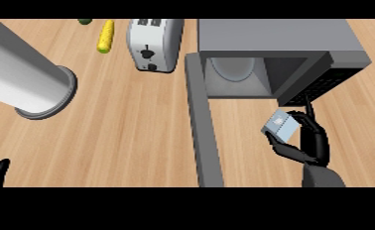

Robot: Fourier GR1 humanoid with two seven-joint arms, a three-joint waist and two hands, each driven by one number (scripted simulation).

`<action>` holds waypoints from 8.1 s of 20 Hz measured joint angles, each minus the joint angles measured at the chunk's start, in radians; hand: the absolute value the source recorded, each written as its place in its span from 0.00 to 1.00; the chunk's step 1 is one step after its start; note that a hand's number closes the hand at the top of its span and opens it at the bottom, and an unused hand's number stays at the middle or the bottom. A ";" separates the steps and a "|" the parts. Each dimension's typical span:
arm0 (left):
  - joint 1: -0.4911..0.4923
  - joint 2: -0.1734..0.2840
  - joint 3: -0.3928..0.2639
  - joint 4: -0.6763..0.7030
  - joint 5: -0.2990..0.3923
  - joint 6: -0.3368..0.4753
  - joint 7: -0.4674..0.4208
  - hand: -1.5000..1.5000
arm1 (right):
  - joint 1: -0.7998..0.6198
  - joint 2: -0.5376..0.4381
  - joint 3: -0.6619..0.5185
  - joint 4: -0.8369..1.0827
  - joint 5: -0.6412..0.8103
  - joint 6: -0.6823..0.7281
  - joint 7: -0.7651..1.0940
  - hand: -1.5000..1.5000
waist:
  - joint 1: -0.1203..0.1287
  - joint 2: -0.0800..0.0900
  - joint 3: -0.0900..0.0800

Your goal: Pick up the milk, place it into the microwave and close the microwave

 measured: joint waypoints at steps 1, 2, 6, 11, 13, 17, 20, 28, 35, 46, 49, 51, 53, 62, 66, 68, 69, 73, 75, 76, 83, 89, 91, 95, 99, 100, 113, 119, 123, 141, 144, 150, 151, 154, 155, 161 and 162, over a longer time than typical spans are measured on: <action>-0.009 -0.001 0.007 0.005 0.001 0.001 0.000 0.00 | -0.007 0.009 0.003 -0.016 -0.003 -0.005 0.009 1.00 | -0.001 0.000 0.000; -0.023 -0.002 0.005 0.006 -0.003 0.006 0.008 0.00 | -0.019 0.016 0.005 -0.021 -0.005 -0.007 0.011 1.00 | 0.000 0.000 0.000; -0.003 -0.002 0.019 0.005 0.013 -0.022 0.002 0.00 | -0.022 -0.030 -0.002 -0.013 -0.034 0.074 0.021 1.00 | 0.005 -0.001 -0.001; 0.020 -0.005 -0.019 0.012 -0.013 -0.017 -0.029 0.00 | -0.042 -0.086 0.001 -0.043 -0.070 0.184 0.077 1.00 | 0.006 -0.002 -0.002; 0.020 -0.006 -0.016 -0.003 0.000 -0.015 -0.012 0.00 | -0.037 -0.078 0.019 -0.066 -0.071 0.203 0.089 1.00 | 0.005 -0.002 -0.002; -0.015 -0.003 0.004 0.003 0.012 -0.001 0.014 0.00 | 0.014 -0.052 0.061 -0.200 -0.093 0.240 0.162 1.00 | 0.000 -0.003 -0.003; -0.025 0.001 0.025 0.006 0.034 -0.002 0.026 0.00 | 0.037 -0.029 0.093 -0.310 -0.092 0.229 0.222 1.00 | -0.001 -0.003 -0.003; 0.001 0.004 0.087 0.016 0.085 -0.059 0.020 0.00 | -0.003 0.006 0.150 -0.495 -0.011 0.082 0.423 1.00 | 0.005 -0.003 -0.003; 0.001 0.007 0.131 0.035 0.111 -0.097 0.018 0.00 | -0.211 0.028 0.140 -0.365 0.058 -0.024 0.524 1.00 | 0.011 -0.002 -0.001; -0.055 0.009 0.129 0.060 0.110 -0.110 0.041 0.00 | -0.324 0.012 0.087 -0.190 0.093 -0.081 0.363 1.00 | -0.001 -0.024 0.008; -0.072 0.020 0.135 0.064 0.117 -0.113 0.047 0.00 | -0.327 0.014 0.081 -0.176 0.104 -0.112 0.322 1.00 | 0.005 -0.025 0.010; -0.087 0.023 0.134 0.077 0.113 -0.117 0.042 0.00 | -0.325 0.011 0.076 -0.171 0.109 -0.128 0.289 1.00 | 0.014 -0.023 0.011; -0.097 0.027 0.131 0.080 0.116 -0.121 0.043 0.00 | -0.323 0.010 0.070 -0.166 0.113 -0.147 0.256 1.00 | 0.023 -0.023 0.012; -0.138 0.043 0.113 0.095 0.121 -0.137 0.053 0.00 | -0.293 0.000 0.048 -0.187 0.118 -0.235 0.161 1.00 | 0.068 -0.015 0.017; -0.154 0.050 0.109 0.096 0.113 -0.138 0.058 0.00 | -0.266 0.002 0.037 -0.210 0.132 -0.295 0.129 1.00 | 0.090 -0.011 0.009; -0.161 0.056 0.108 0.096 0.107 -0.140 0.060 0.00 | -0.255 0.015 0.022 -0.223 0.132 -0.341 0.118 1.00 | 0.101 -0.009 0.006; -0.166 0.060 0.109 0.098 0.103 -0.140 0.061 0.00 | -0.250 0.021 0.015 -0.229 0.135 -0.365 0.110 1.00 | 0.106 -0.007 0.004; -0.181 0.068 0.108 0.105 0.084 -0.138 0.064 0.00 | -0.237 0.020 0.002 -0.246 0.171 -0.444 0.089 0.00 | 0.124 0.000 0.001; -0.187 0.072 0.103 0.106 0.075 -0.140 0.067 0.00 | -0.219 0.012 0.006 -0.258 0.211 -0.486 0.071 0.00 | 0.134 0.004 0.000; -0.191 0.073 0.101 0.106 0.071 -0.139 0.069 0.00 | -0.215 0.008 0.005 -0.261 0.226 -0.501 0.067 0.00 | 0.138 0.006 -0.001; -0.221 0.084 0.088 0.113 0.040 -0.138 0.077 0.00 | -0.180 -0.002 -0.004 -0.282 0.313 -0.582 0.040 0.00 | 0.168 0.020 -0.005; -0.248 0.089 0.064 0.122 0.023 -0.143 0.083 0.00 | -0.168 0.043 0.017 -0.250 0.310 -0.567 0.046 0.00 | 0.196 0.032 -0.001; -0.255 0.088 0.051 0.125 0.017 -0.144 0.086 0.00 | -0.182 0.058 0.025 -0.222 0.307 -0.560 0.057 0.00 | 0.201 0.036 0.001; -0.268 0.086 0.038 0.129 0.001 -0.142 0.090 0.00 | -0.280 0.069 0.016 -0.112 0.296 -0.536 0.172 0.00 | 0.217 0.052 0.002; -0.280 0.080 0.018 0.135 -0.021 -0.137 0.095 0.00 | -0.421 0.025 -0.002 0.024 0.300 -0.481 0.330 0.00 | 0.208 0.058 -0.001; -0.283 0.077 0.013 0.138 -0.026 -0.134 0.095 0.00 | -0.455 0.016 -0.003 0.058 0.304 -0.468 0.362 0.00 | 0.206 0.060 0.000; -0.310 0.027 -0.058 0.138 -0.112 -0.085 0.110 0.00 | -0.744 -0.051 -0.068 0.401 0.302 -0.386 0.467 0.00 | 0.153 0.060 0.004; -0.314 0.004 -0.089 0.138 -0.151 -0.059 0.114 0.00 | -0.793 -0.052 -0.106 0.496 0.276 -0.345 0.417 0.00 | 0.130 0.054 0.004; -0.313 -0.003 -0.113 0.149 -0.173 -0.049 0.107 0.00 | -0.801 -0.052 -0.133 0.543 0.258 -0.330 0.373 0.00 | 0.115 0.048 0.003; -0.410 0.023 -0.239 0.346 -0.246 -0.104 0.090 1.00 | -0.654 0.010 -0.184 0.620 0.190 -0.086 0.105 0.00 | 0.028 0.013 0.000; -0.449 0.034 -0.269 0.371 -0.270 -0.124 0.108 1.00 | -0.613 0.023 -0.174 0.602 0.189 -0.066 0.076 0.00 | 0.016 0.008 -0.001; -0.494 0.019 -0.325 0.469 -0.340 -0.108 0.099 1.00 | -0.498 0.025 -0.127 0.484 0.186 0.004 0.076 0.00 | -0.011 -0.004 -0.003; -0.497 0.019 -0.329 0.493 -0.355 -0.105 0.079 1.00 | -0.475 0.028 -0.117 0.448 0.183 0.015 0.090 0.00 | -0.015 -0.006 -0.003; -0.527 0.015 -0.356 0.513 -0.405 -0.083 0.092 1.00 | -0.391 0.034 -0.087 0.338 0.178 0.042 0.114 0.00 | -0.024 -0.010 -0.003; -0.548 0.021 -0.354 0.540 -0.408 -0.092 0.098 1.00 | -0.363 0.036 -0.077 0.305 0.178 0.047 0.120 0.00 | -0.028 -0.010 -0.004; -0.643 0.008 -0.428 0.702 -0.459 -0.107 0.094 1.00 | -0.184 0.033 -0.022 0.076 0.170 0.106 0.160 0.00 | -0.043 -0.011 -0.004; -0.653 0.004 -0.442 0.729 -0.462 -0.103 0.089 1.00 | -0.152 0.022 -0.018 0.025 0.162 0.124 0.177 0.00 | -0.045 -0.011 -0.004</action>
